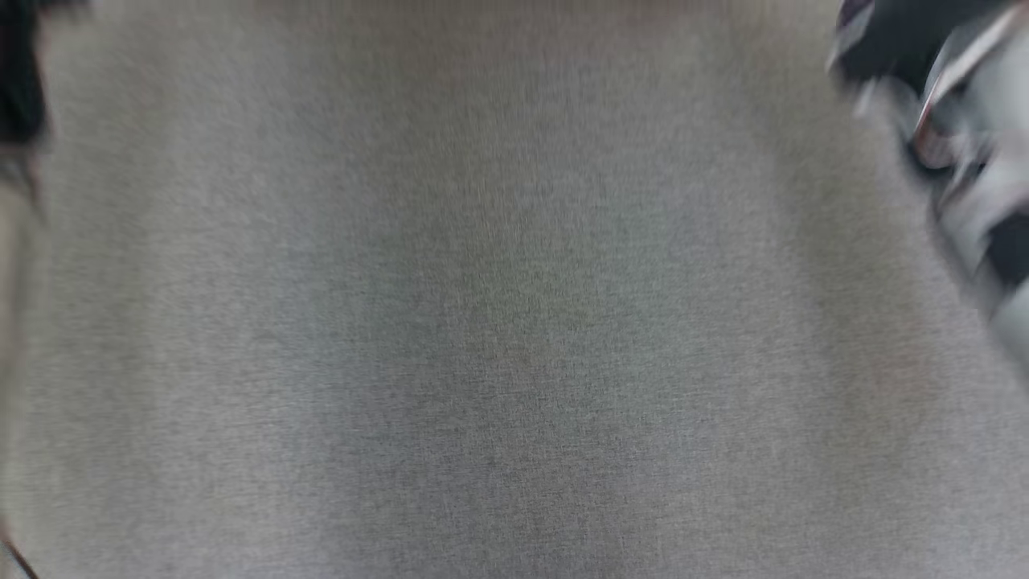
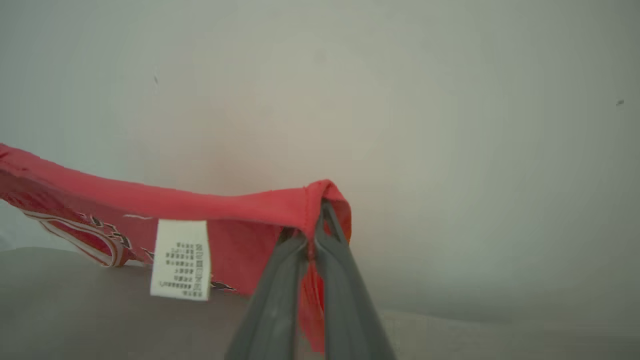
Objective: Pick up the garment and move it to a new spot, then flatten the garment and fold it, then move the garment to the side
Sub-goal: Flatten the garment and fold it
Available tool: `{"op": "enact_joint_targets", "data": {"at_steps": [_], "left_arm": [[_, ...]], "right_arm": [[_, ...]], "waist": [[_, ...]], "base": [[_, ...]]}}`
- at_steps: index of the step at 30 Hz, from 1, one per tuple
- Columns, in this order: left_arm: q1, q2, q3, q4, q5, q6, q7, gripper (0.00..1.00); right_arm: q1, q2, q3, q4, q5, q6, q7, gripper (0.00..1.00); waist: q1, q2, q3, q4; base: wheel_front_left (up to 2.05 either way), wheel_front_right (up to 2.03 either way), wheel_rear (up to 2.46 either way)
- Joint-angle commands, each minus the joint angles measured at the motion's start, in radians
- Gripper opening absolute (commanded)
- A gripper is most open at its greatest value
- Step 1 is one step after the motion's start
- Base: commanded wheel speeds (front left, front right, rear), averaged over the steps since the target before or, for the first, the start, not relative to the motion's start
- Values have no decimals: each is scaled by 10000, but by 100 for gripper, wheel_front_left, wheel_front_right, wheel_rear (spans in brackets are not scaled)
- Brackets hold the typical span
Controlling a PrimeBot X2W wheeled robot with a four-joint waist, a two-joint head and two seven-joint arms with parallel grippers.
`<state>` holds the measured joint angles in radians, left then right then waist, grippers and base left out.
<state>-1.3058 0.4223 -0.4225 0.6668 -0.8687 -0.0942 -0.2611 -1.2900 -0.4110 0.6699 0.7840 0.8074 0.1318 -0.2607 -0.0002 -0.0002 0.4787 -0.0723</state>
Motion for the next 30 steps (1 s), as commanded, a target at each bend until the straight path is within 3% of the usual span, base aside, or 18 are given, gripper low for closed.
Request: {"op": "enact_joint_targets", "data": {"at_steps": [1,4,5,10,11,15,21,30], "left_arm": [[1975,-162,615,-1219,120,346,-33,0],[4156,-297,1318,-2750,355,794,-34,0],[4156,-297,1318,-2750,355,794,-34,0],[7841,-820,1937,-4870,663,1310,-36,0],[9175,-971,2015,-5422,931,1526,-36,0],[11355,-1532,2162,-6184,1070,1629,-34,0],[13396,-2056,1749,-6436,1091,1551,-34,0],[15011,-2446,1464,-6403,973,1566,-14,0]], "right_arm": [[1361,-227,-43,-688,-112,-28,-48,0],[2915,-393,-29,-1462,-219,-28,-51,0],[2915,-393,-29,-1462,-219,-28,-51,0],[5320,-771,-160,-2400,-213,-28,-53,0],[6181,-884,-284,-2711,-134,-28,-53,0],[8032,-1125,-724,-3237,-63,-28,37,0],[10497,-1190,-1668,-3997,-236,-28,330,0],[13255,-755,-3437,-5242,-1190,-28,1383,0]], "waist": [[2,2,-966,224],[2,2,-1446,251],[2,2,-1446,251],[2,2,-2165,304],[2,2,-2468,329],[2,2,-3077,503],[2,2,-3829,786],[2,2,-4432,903]], "base": [[0,0,0],[0,0,0],[0,0,0],[0,0,0],[0,0,0],[0,0,0],[0,0,0],[0,0,0]]}}
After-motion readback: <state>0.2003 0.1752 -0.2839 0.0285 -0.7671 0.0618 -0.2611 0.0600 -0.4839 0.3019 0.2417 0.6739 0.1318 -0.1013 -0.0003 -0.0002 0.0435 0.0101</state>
